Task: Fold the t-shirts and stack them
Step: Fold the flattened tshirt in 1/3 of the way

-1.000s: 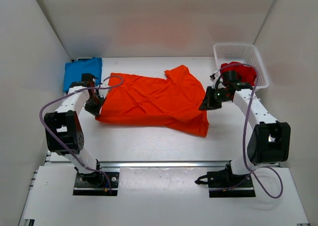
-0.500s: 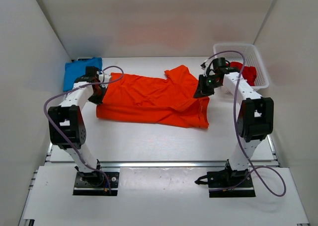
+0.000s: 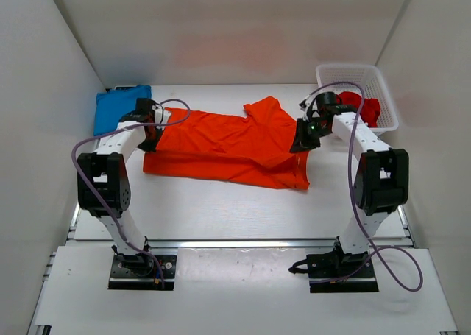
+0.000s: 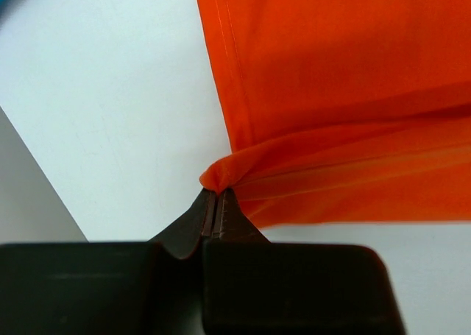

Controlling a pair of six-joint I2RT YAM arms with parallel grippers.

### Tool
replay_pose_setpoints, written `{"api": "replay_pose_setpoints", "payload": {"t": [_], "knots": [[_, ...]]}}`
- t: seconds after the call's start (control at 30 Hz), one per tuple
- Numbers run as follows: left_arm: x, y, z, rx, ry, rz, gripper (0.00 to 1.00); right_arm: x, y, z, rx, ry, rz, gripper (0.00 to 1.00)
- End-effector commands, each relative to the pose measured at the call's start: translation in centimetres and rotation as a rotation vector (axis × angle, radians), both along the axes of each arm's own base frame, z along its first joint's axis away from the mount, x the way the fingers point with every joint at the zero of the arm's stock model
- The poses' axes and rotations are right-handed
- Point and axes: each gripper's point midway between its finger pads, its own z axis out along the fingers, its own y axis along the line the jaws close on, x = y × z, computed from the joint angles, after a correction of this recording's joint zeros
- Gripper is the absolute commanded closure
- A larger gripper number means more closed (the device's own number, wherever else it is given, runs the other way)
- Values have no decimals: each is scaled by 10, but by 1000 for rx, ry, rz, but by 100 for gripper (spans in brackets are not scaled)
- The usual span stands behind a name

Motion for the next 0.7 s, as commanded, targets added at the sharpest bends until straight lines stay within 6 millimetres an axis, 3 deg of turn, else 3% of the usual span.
{"api": "replay_pose_setpoints", "payload": {"t": [0.0,0.03,0.07,0.13,0.17,0.23,0.33,0.4,0.5,0.6,0.67], "knots": [[-27,9,30,15,-6,-20,100,-46,-1,29,-6,-11,7,100],[-43,8,35,16,28,-48,100,-64,-2,40,-5,-14,8,100],[-60,8,37,6,64,-68,100,-84,3,30,6,41,12,100],[-83,10,41,-3,93,-90,100,-137,1,30,8,102,-1,100],[-97,22,42,1,110,-60,100,-151,3,27,10,144,-15,100],[-118,27,41,8,150,-42,100,-199,11,28,28,211,20,100],[-151,13,33,-62,248,-88,100,-246,17,33,66,321,69,100],[-168,5,21,-78,307,-120,100,-265,16,34,72,368,97,100],[-186,6,4,-70,354,-101,100,-278,8,28,30,398,108,99],[-184,11,-3,-43,332,-71,100,-253,11,28,14,343,104,99],[-180,15,-6,-19,318,-59,100,-216,16,35,4,267,98,100]]}}
